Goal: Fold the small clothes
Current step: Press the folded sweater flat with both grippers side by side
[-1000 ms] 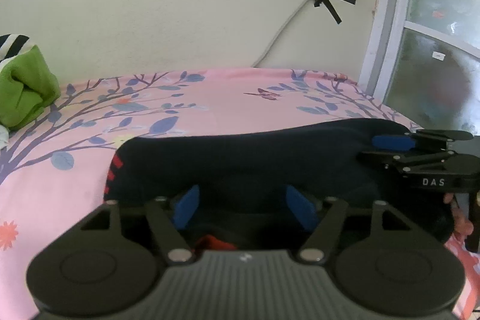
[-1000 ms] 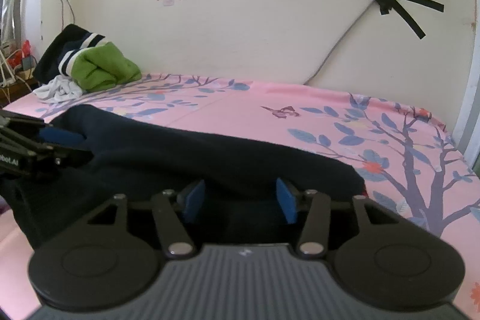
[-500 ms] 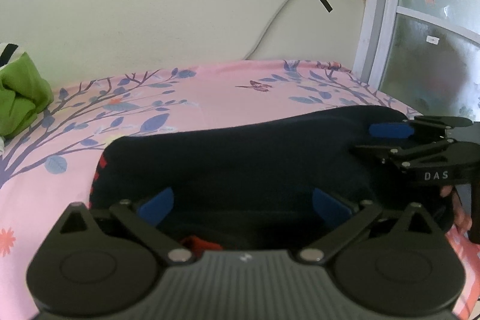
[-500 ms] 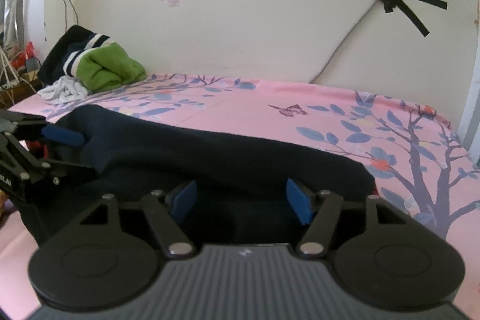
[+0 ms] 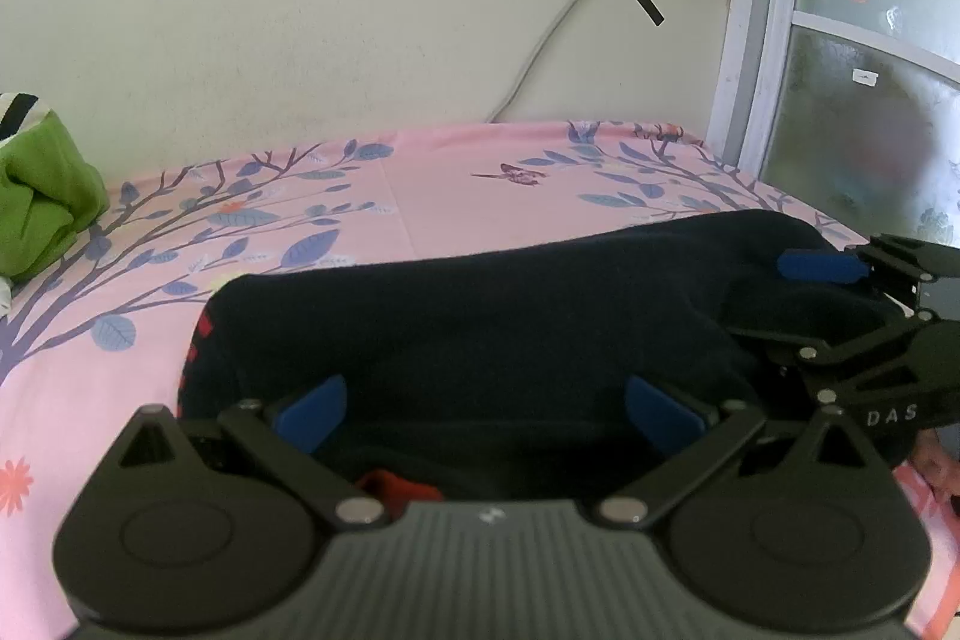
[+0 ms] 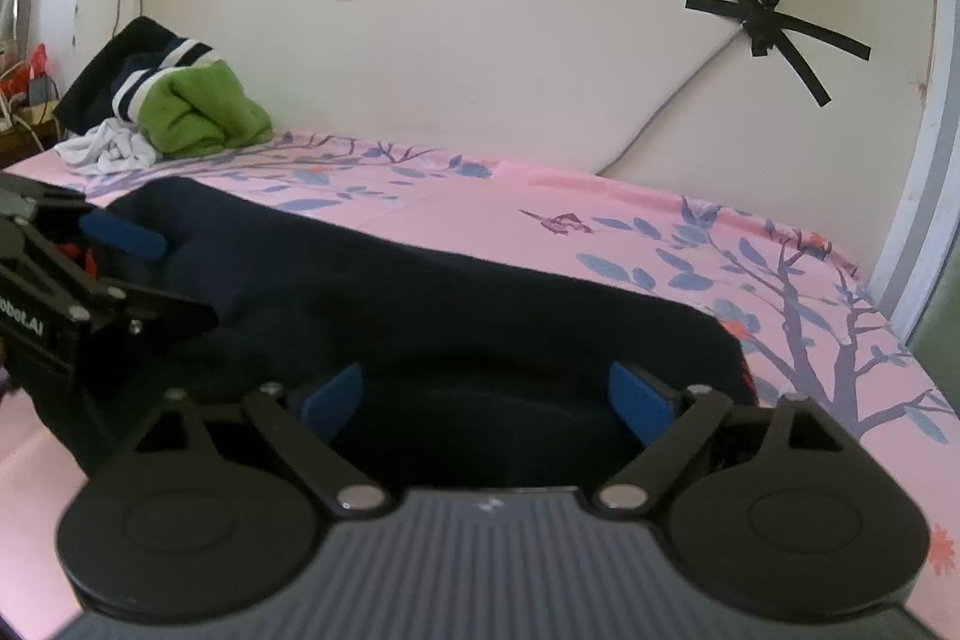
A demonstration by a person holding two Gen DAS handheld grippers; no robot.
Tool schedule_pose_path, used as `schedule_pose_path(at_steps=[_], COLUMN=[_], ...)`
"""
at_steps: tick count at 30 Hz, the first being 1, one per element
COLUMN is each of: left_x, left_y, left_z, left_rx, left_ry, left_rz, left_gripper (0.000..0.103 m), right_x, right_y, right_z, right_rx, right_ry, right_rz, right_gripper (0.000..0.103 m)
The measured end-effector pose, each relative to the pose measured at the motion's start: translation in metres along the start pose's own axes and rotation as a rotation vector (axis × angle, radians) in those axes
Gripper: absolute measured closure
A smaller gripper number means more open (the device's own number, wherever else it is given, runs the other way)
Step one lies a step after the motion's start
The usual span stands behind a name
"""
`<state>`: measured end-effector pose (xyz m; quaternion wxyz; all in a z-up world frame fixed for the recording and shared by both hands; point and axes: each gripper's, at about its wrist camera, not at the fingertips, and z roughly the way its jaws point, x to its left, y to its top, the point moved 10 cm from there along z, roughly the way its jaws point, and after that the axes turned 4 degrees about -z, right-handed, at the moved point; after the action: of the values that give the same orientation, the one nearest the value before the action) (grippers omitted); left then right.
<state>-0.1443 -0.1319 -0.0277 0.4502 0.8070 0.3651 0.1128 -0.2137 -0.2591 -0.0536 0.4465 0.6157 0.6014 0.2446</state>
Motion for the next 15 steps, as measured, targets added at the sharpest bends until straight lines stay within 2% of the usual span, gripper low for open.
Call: schedule_pose_path(at_steps=[15], left_x=[-0.0022], left_y=[-0.0014], left_z=[0.0035], left_rx=[0.017], left_ry=[0.024], left_rz=[0.036], left_gripper=[0.0], right_x=[-0.002], right_y=[-0.0007], right_z=[0.0008], right_rx=[0.004], right_ry=[0.015], right_rz=[0.017], right_gripper=[0.021])
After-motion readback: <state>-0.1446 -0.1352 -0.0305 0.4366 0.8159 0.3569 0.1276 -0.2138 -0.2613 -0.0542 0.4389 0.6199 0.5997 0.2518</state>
